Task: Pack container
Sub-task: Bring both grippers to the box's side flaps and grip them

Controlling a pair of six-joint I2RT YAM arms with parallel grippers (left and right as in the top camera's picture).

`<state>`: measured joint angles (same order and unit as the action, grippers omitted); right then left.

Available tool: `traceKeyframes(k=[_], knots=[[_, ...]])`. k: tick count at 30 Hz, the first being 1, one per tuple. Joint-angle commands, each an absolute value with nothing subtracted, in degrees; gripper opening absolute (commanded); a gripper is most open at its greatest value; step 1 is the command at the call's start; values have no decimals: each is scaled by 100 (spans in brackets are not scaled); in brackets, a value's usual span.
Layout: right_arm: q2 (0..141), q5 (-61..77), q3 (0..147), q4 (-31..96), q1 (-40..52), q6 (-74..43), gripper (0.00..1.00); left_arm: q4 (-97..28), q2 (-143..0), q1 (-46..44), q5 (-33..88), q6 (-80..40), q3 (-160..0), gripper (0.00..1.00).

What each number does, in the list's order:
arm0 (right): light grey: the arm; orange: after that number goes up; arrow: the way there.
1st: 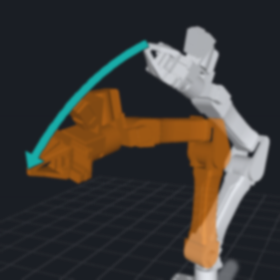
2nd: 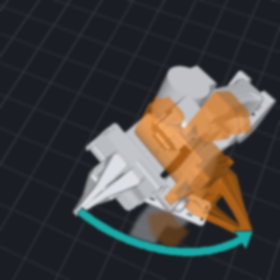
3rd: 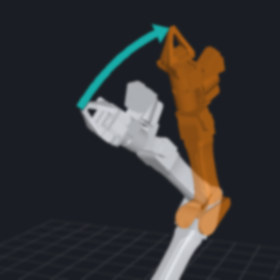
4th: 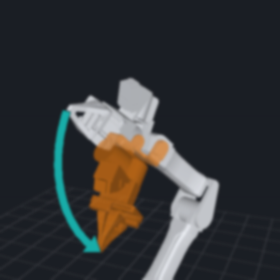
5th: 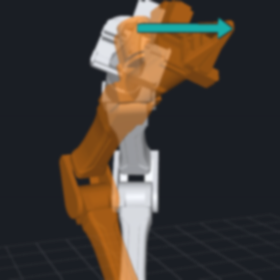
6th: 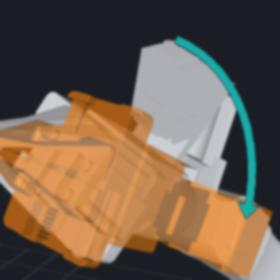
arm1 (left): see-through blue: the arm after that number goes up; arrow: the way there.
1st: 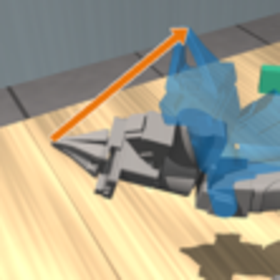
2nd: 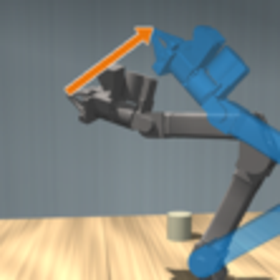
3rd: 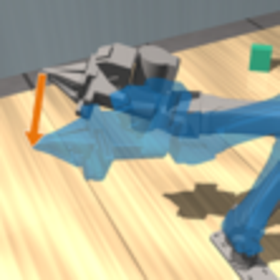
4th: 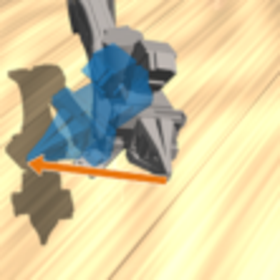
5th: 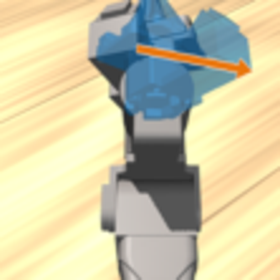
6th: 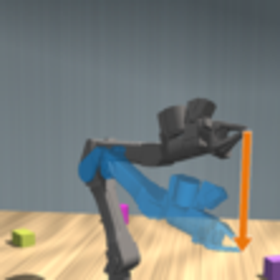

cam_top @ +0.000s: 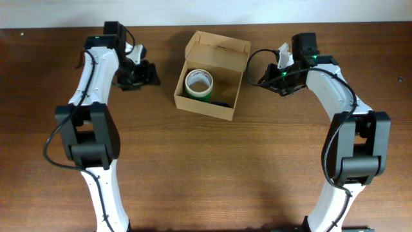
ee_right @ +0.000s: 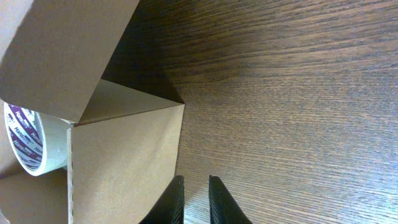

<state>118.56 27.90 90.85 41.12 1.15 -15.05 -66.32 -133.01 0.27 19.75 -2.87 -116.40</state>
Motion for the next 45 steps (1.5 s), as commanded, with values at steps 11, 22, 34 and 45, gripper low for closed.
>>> traceKeyframes(k=[11, 22, 34, 45], knots=[[11865, 2742, 9102, 4471, -207, -1459, 13, -6991, -13384, -552, 2102, -211, -11633, 19], [11865, 2740, 9107, 4871, -346, -923, 12, -7091, -13388, -1120, 2056, -213, -11633, 18], [11865, 2821, 9185, 4856, -346, -996, 12, -7052, -13388, -1253, 1542, -537, -11660, 21], [11865, 3913, 9295, 3404, -340, -2842, 9, -5752, -13413, -401, 2884, -1225, -11808, 31]])
